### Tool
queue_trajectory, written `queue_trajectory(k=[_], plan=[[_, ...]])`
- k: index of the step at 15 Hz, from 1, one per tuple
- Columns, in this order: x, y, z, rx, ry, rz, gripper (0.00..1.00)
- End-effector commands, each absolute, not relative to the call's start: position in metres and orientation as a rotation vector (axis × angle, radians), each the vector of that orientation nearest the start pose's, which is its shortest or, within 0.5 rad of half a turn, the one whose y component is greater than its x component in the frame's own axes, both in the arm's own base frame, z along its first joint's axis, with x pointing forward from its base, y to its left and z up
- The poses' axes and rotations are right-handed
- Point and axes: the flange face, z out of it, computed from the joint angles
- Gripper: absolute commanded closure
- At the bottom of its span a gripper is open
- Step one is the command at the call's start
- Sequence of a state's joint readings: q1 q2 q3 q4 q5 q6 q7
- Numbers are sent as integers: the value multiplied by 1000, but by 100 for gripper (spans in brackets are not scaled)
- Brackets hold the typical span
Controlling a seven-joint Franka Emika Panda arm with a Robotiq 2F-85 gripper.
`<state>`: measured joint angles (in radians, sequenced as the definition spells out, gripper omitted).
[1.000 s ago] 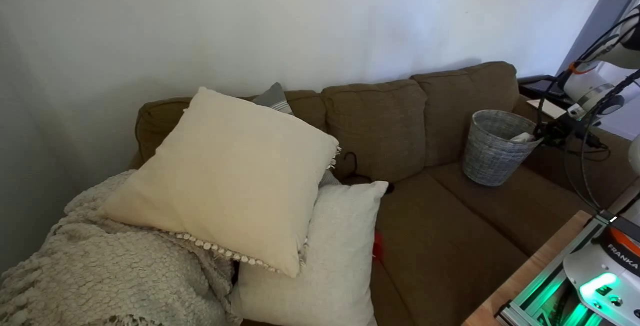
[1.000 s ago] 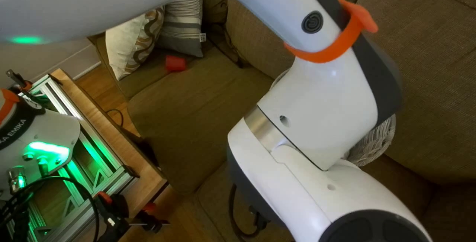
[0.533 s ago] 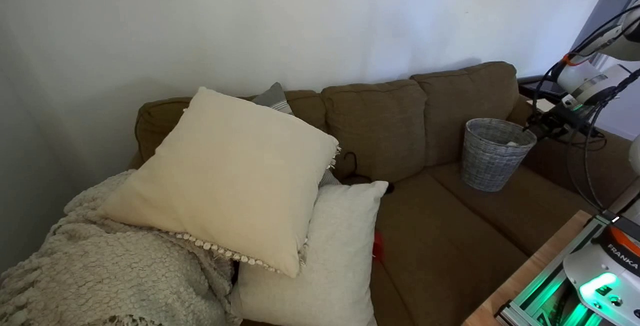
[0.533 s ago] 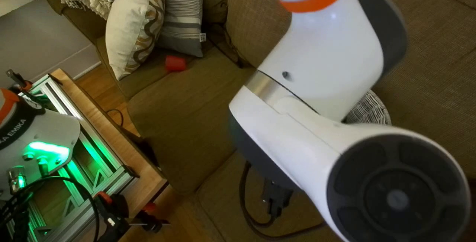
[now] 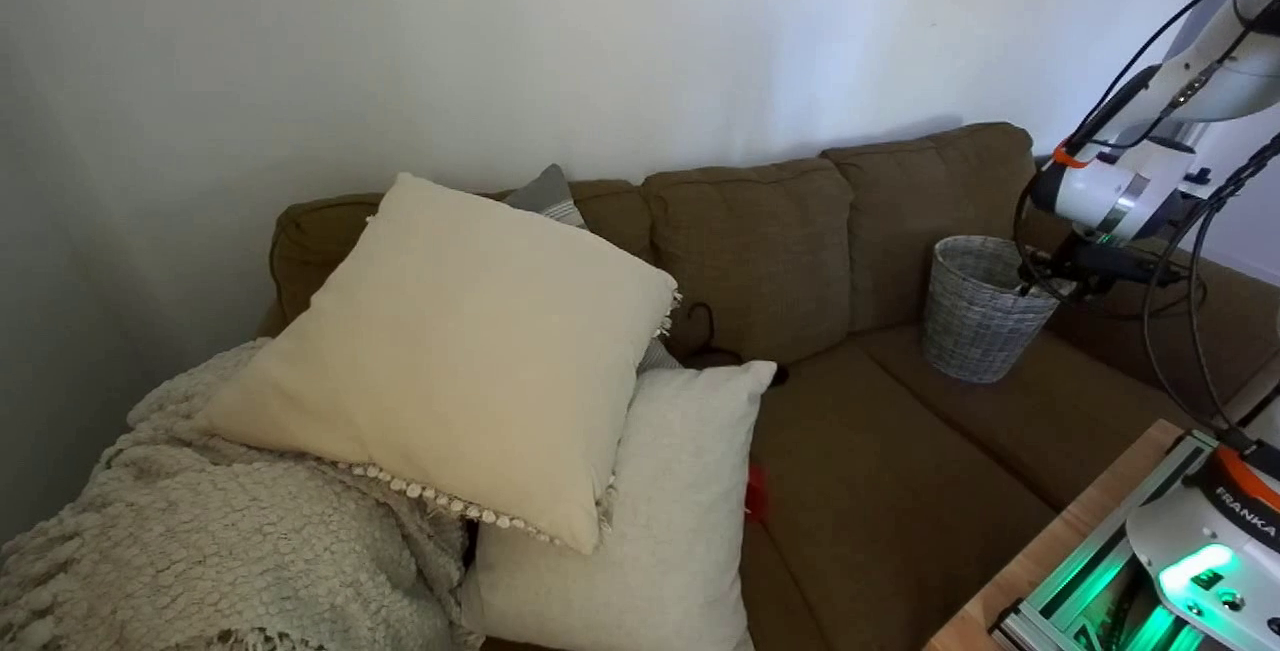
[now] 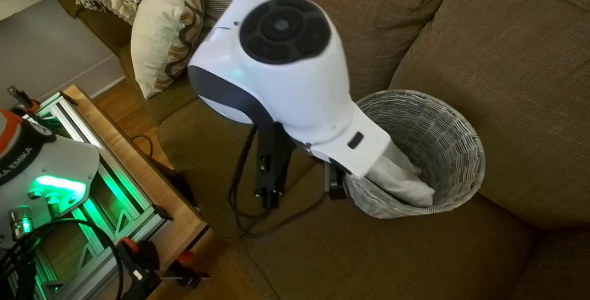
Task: Pick up the basket and move it to the right corner of the right sofa seat
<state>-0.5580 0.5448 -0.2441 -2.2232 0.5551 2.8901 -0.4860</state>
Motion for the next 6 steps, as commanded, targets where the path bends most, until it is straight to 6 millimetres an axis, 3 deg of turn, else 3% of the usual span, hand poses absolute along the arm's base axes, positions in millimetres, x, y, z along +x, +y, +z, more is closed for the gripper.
queue_trajectory(k=[1, 5, 6], plan=[[331, -346, 152, -3120, 1267, -309, 0], [293, -269, 146, -3403, 1176, -433, 0], [316, -297, 145, -3302, 1213, -417, 0]])
